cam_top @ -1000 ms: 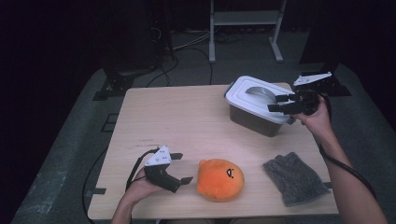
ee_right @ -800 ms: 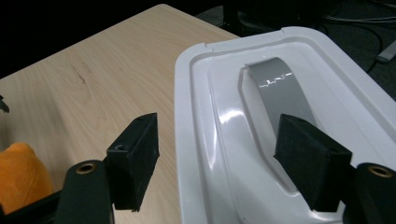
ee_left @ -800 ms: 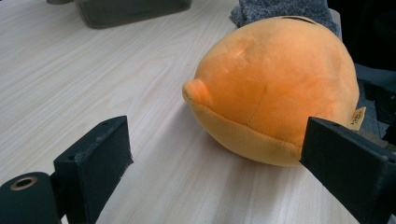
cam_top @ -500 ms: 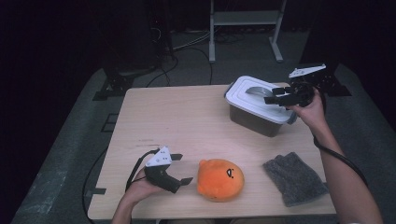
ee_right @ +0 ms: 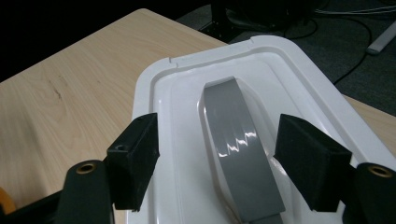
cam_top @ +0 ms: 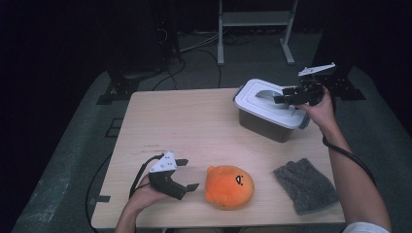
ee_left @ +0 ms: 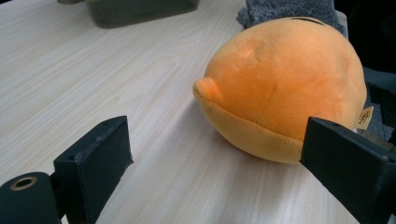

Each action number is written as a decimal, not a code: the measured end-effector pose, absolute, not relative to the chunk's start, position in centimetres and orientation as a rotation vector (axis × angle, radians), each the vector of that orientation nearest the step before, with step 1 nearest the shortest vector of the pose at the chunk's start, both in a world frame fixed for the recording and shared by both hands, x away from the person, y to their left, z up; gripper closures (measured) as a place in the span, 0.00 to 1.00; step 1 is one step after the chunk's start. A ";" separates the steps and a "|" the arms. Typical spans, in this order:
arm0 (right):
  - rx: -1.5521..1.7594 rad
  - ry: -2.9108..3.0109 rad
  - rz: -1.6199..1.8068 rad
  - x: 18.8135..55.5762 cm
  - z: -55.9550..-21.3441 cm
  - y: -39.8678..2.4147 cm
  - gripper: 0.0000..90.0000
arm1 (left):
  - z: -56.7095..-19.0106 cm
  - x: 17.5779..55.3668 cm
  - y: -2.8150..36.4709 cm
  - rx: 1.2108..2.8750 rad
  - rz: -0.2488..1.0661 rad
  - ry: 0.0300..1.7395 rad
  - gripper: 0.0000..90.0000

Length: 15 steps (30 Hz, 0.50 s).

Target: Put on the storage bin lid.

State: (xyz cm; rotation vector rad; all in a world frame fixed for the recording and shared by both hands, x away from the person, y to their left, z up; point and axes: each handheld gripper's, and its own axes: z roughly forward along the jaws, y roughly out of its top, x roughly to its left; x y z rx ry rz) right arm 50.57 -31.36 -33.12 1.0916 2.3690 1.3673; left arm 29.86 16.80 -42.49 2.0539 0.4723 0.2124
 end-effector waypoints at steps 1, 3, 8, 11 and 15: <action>1.101 2.369 1.367 50.7 -33.2 -31.4 0.33 | -42.5 29.9 16.8 2.052 0.212 0.474 0.09; 1.104 2.367 1.373 50.9 -33.3 -31.3 0.33 | -42.5 29.9 16.9 2.053 0.210 0.472 0.09; 1.118 2.377 1.350 51.3 -33.7 -31.0 0.36 | -42.5 29.9 16.9 2.054 0.210 0.470 0.09; 1.121 2.379 1.348 51.5 -33.9 -31.0 0.40 | -42.5 29.9 16.9 2.052 0.211 0.467 0.09; 1.131 2.386 1.346 51.6 -34.1 -30.9 0.45 | -42.4 29.9 16.9 2.052 0.214 0.466 0.09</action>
